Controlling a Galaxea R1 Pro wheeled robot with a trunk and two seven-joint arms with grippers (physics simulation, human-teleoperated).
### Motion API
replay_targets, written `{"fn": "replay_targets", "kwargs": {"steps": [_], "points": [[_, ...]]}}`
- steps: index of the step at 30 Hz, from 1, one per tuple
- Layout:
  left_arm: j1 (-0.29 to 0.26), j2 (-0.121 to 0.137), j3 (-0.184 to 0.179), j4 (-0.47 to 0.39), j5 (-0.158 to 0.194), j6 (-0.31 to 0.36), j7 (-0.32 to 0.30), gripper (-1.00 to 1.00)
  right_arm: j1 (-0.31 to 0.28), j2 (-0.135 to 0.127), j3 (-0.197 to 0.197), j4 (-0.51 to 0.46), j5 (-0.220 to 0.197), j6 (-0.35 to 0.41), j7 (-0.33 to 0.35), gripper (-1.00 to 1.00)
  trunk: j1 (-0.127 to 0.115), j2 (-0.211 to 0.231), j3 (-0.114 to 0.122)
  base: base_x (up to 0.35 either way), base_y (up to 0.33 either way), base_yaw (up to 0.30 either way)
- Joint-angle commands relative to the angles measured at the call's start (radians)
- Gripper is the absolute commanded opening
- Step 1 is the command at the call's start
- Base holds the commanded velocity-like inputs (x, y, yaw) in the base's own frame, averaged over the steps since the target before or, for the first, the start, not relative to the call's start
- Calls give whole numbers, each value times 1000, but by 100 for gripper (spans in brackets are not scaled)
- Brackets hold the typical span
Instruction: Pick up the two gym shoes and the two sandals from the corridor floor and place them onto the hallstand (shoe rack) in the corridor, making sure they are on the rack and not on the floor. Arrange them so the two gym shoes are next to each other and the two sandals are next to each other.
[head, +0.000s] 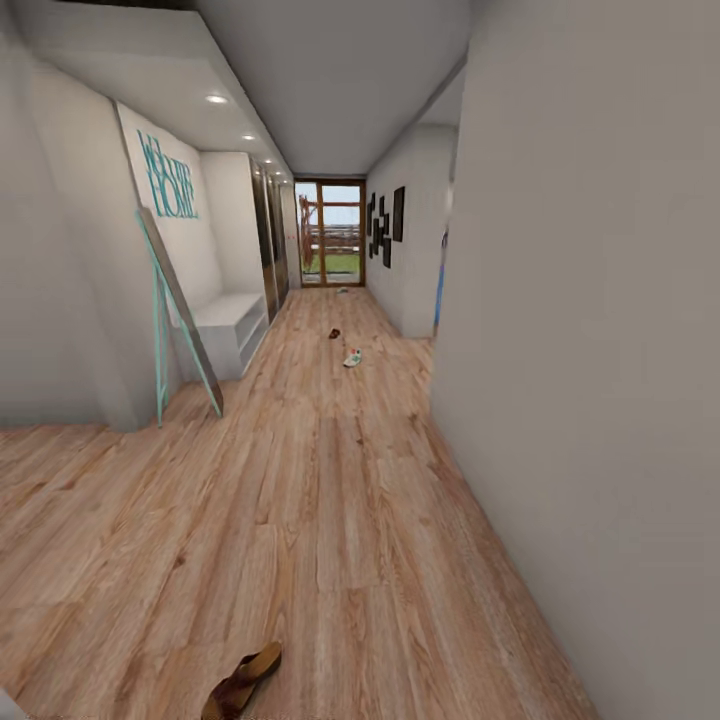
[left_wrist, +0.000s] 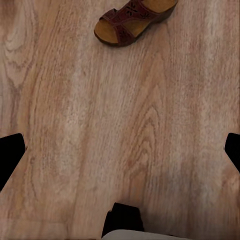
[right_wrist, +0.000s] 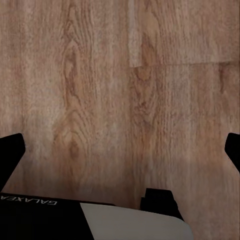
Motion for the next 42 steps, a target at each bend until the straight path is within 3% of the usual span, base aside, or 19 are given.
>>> {"fn": "replay_targets", "kwargs": {"steps": [1,7,20,25,29,34,42], "points": [[0,-1,0,0,0,-2,0,100,-3,2,4,0,0,-2,0,100,0,0,-1,0,0,275],[0,-3,-1,0,0,-8,-1,100,-11,6,12,0,0,-7,-1,100,23,-42,-23,0,0,272],[0,-13,-3,0,-2,-13,-2,100,-18,2,14,1,-3,-9,-1,100,23,-42,-35,0,0,227],[0,-15,-3,-3,-3,-14,-2,100,-19,2,14,0,-4,-11,-1,100,42,-77,-56,0,0,198],[0,-15,-4,-12,-3,-15,-2,100,-22,1,13,-1,-5,-12,-1,100,42,-77,-60,0,0,187],[0,-16,-4,-50,-3,-18,-1,100,-39,0,13,-7,-6,-17,-1,100,42,-77,-64,0,0,121],[0,-24,-4,-184,-6,-20,-2,100,-104,-5,8,-45,-8,-21,-9,100,42,-77,-67,0,0,52]]}}
